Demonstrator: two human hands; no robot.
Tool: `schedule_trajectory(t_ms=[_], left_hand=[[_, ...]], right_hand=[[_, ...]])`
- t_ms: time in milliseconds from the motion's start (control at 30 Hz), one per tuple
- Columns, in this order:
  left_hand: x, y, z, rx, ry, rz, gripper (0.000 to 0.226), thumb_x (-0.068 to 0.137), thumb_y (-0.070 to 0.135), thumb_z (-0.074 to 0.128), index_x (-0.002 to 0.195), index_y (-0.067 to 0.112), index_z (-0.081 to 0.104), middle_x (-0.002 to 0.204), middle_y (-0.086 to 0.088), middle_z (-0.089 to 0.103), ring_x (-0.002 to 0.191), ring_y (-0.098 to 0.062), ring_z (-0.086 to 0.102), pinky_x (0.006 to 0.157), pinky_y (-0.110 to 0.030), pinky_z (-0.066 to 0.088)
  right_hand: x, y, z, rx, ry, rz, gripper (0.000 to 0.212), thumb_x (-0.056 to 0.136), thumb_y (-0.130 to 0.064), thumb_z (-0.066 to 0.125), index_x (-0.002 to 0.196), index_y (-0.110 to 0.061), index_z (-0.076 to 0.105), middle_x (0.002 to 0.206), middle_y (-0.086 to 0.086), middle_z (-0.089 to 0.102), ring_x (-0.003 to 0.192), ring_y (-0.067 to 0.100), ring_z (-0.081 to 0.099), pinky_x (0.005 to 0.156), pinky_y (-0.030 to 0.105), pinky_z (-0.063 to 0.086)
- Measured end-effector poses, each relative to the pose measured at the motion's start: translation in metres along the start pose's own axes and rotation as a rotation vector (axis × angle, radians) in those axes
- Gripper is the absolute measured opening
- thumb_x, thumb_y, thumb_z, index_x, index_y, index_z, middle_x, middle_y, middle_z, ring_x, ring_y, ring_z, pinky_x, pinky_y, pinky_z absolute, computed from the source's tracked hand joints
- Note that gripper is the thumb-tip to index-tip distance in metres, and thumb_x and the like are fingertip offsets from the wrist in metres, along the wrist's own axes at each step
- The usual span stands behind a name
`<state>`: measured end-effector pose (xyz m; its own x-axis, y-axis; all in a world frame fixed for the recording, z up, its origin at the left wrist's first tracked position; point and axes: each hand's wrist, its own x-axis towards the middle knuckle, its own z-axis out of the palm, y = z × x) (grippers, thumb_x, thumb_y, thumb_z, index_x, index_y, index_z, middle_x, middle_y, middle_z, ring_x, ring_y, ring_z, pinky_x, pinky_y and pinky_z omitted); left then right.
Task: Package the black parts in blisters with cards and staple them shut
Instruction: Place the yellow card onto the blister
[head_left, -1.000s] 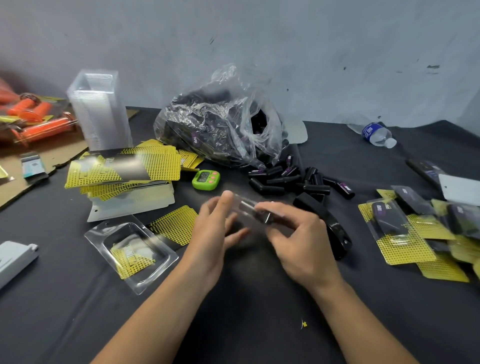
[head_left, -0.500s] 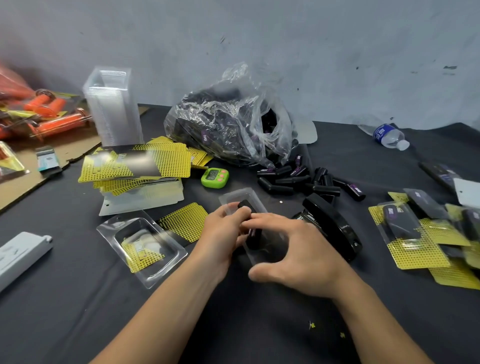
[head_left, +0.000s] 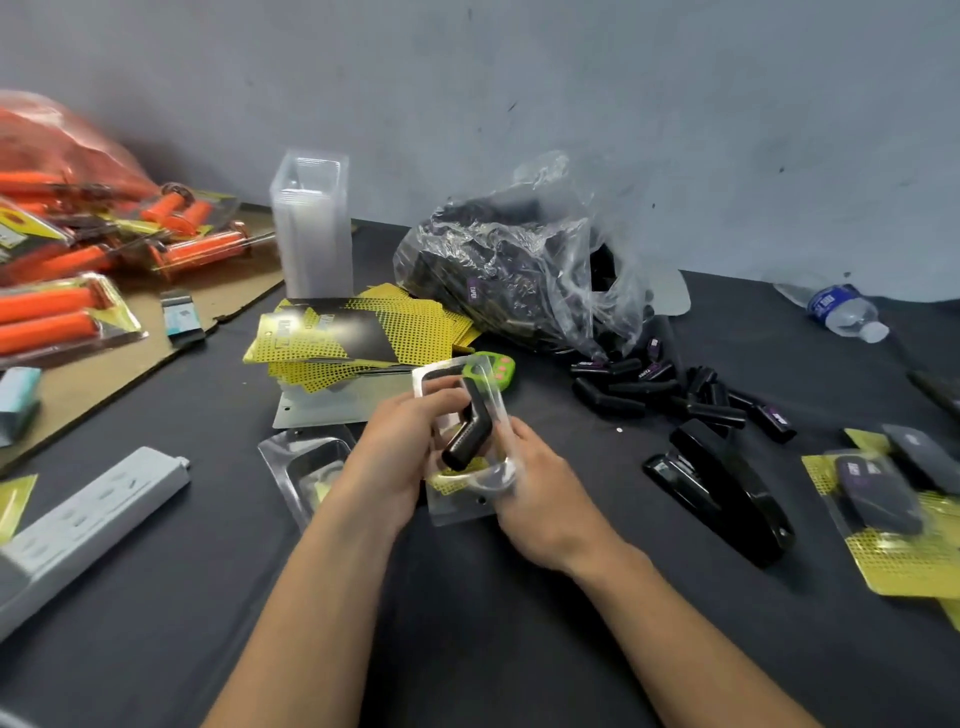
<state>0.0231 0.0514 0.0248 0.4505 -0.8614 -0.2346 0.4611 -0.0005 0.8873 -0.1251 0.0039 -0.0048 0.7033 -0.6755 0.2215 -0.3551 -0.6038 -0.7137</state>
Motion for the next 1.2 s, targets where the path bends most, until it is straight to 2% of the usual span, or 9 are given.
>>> schedule_trajectory(t_ms=[100,200,300,433,600,733,933,1033,1200], left_hand=[[-0.001,0.002,-0.003,-0.037,0.004,0.003,0.024,0.092,0.003,0.065,0.114,0.009,0.071,0.091,-0.022,0.075,0.067,-0.032,0.073,0.056,-0.037,0.061],[-0.001,0.001,-0.004,-0.056,0.012,0.008,0.025,0.094,0.001,0.063,0.117,0.008,0.067,0.078,-0.017,0.075,0.058,-0.027,0.072,0.048,-0.034,0.059],[0.002,0.0,-0.007,-0.026,0.056,0.012,0.022,0.093,0.007,0.066,0.114,0.012,0.07,0.072,-0.01,0.075,0.055,-0.017,0.07,0.045,-0.027,0.055],[0.004,-0.003,-0.012,0.033,0.061,0.033,0.022,0.093,0.01,0.068,0.114,0.013,0.072,0.078,-0.007,0.077,0.062,-0.016,0.072,0.05,-0.027,0.056],[0.003,-0.005,-0.012,0.039,0.114,0.024,0.012,0.096,0.01,0.066,0.106,0.003,0.066,0.042,0.008,0.054,0.036,-0.006,0.056,0.034,-0.019,0.043],[0.003,-0.004,-0.012,-0.029,0.145,-0.009,0.015,0.092,0.013,0.068,0.106,0.009,0.073,0.079,-0.009,0.069,0.051,-0.014,0.068,0.041,-0.024,0.05],[0.006,-0.015,0.0,0.057,0.133,0.032,0.02,0.091,0.011,0.07,0.111,0.011,0.073,0.092,-0.015,0.074,0.073,-0.024,0.07,0.066,-0.037,0.061],[0.005,-0.026,0.011,0.25,0.136,0.119,0.02,0.092,0.014,0.072,0.107,0.027,0.075,0.083,-0.002,0.074,0.064,-0.012,0.064,0.062,-0.027,0.056],[-0.002,-0.044,0.031,0.442,0.059,0.19,0.021,0.089,0.016,0.076,0.104,0.031,0.075,0.063,0.009,0.071,0.054,-0.004,0.063,0.053,-0.021,0.053]], right_hand=[[0.013,-0.011,0.007,0.052,-0.17,-0.056,0.053,0.089,-0.004,0.058,0.132,-0.036,0.059,0.127,-0.011,0.066,0.119,0.012,0.062,0.101,0.036,0.053],[0.012,-0.001,0.003,-0.271,-0.148,-0.112,0.028,0.094,-0.009,0.058,0.117,-0.021,0.07,0.117,0.001,0.069,0.108,0.025,0.062,0.1,0.041,0.049],[-0.001,0.012,-0.011,-0.463,-0.111,-0.076,0.028,0.102,-0.034,0.057,0.127,-0.029,0.07,0.136,-0.002,0.065,0.124,0.02,0.056,0.113,0.028,0.034],[-0.025,0.016,-0.03,-0.404,-0.149,0.107,0.054,0.084,-0.063,0.069,0.135,-0.048,0.061,0.147,-0.011,0.055,0.137,0.016,0.048,0.113,0.033,0.038],[-0.046,0.017,-0.054,-0.555,-0.021,0.23,0.048,0.085,-0.071,0.061,0.121,-0.041,0.072,0.113,-0.01,0.072,0.109,0.017,0.064,0.093,0.034,0.049],[-0.062,0.023,-0.064,-0.488,0.203,0.291,0.031,0.098,-0.051,0.042,0.094,-0.028,0.062,0.07,-0.006,0.064,0.076,0.027,0.06,0.07,0.04,0.049],[-0.081,0.025,-0.067,-0.031,0.564,0.39,0.008,0.087,-0.03,0.05,0.086,-0.028,0.058,0.067,-0.009,0.071,0.06,0.008,0.063,0.047,0.022,0.043],[-0.082,0.024,-0.068,0.242,0.554,0.422,0.013,0.082,-0.023,0.053,0.089,-0.03,0.062,0.066,0.012,0.069,0.054,0.027,0.056,0.051,0.03,0.042],[-0.082,0.02,-0.071,0.412,0.531,0.389,0.037,0.095,-0.001,0.053,0.088,-0.034,0.068,0.075,0.004,0.077,0.063,0.015,0.07,0.053,0.028,0.048]])
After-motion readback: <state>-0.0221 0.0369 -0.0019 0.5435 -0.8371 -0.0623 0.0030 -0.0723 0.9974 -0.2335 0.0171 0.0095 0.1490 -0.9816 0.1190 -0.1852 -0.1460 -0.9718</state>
